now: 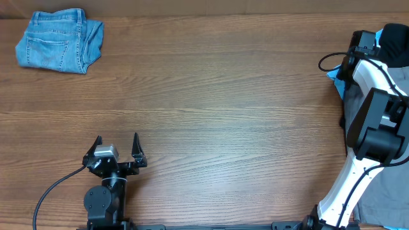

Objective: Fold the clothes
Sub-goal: 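Grasp the grey shorts waistband with the right gripper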

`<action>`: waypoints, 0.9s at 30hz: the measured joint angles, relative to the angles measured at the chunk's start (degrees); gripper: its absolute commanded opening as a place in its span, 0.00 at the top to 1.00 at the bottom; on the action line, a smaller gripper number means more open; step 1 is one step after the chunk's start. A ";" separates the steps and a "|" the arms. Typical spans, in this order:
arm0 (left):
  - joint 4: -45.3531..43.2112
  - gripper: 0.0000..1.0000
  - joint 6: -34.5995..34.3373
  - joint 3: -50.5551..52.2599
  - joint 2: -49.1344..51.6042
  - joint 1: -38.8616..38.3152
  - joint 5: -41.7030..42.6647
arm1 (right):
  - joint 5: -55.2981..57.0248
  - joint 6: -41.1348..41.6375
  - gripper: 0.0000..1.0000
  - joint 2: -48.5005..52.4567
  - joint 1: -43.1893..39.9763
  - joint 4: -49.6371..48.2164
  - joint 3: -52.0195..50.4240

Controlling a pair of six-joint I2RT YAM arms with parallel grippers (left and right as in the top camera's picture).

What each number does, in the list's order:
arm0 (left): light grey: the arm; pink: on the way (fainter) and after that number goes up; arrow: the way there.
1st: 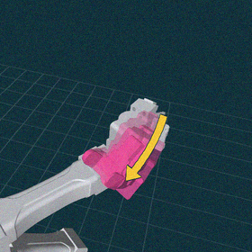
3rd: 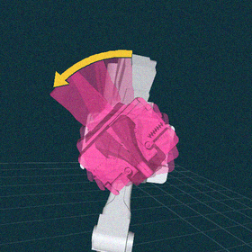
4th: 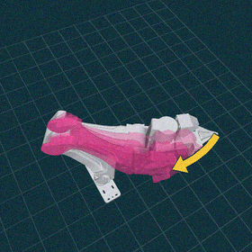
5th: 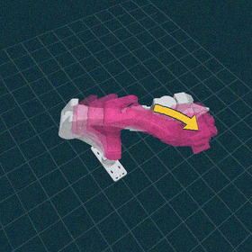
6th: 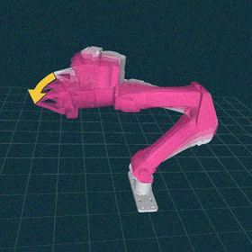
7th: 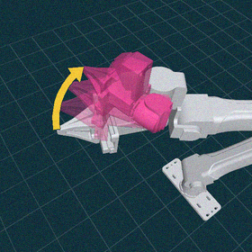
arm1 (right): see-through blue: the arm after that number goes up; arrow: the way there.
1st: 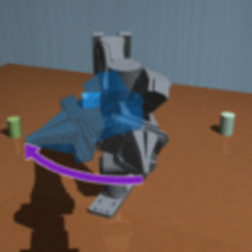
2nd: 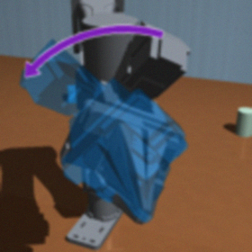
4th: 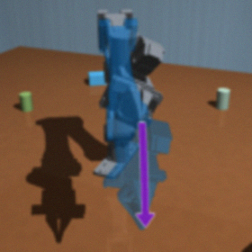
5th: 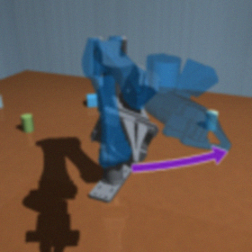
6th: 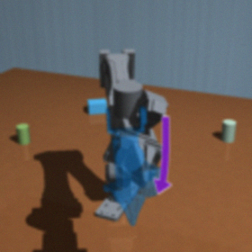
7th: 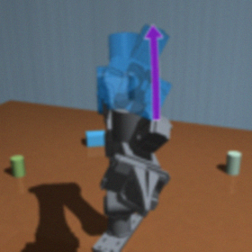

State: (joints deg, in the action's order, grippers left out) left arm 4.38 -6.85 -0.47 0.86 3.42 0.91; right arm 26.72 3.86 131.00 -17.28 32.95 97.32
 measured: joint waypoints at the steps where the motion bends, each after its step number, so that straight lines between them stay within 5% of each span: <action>1: -0.02 0.00 0.00 0.00 0.00 0.00 0.00 | -0.35 0.04 0.41 0.00 0.00 -0.02 0.02; 12: -0.02 0.00 0.00 0.00 0.00 0.00 0.00 | -5.57 -2.23 0.38 0.00 -0.98 -0.37 0.09; 18: 0.00 0.00 0.00 0.00 0.00 0.00 0.00 | -6.01 -2.80 0.67 0.00 -1.62 -0.28 0.20; 27: -0.02 0.00 0.00 0.00 0.00 0.00 0.00 | -6.78 -2.80 0.89 0.00 -2.08 -0.37 0.44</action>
State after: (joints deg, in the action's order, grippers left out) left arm 4.36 -6.85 -0.47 0.86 3.42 0.91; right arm 19.94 1.06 131.00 -19.35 32.58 97.76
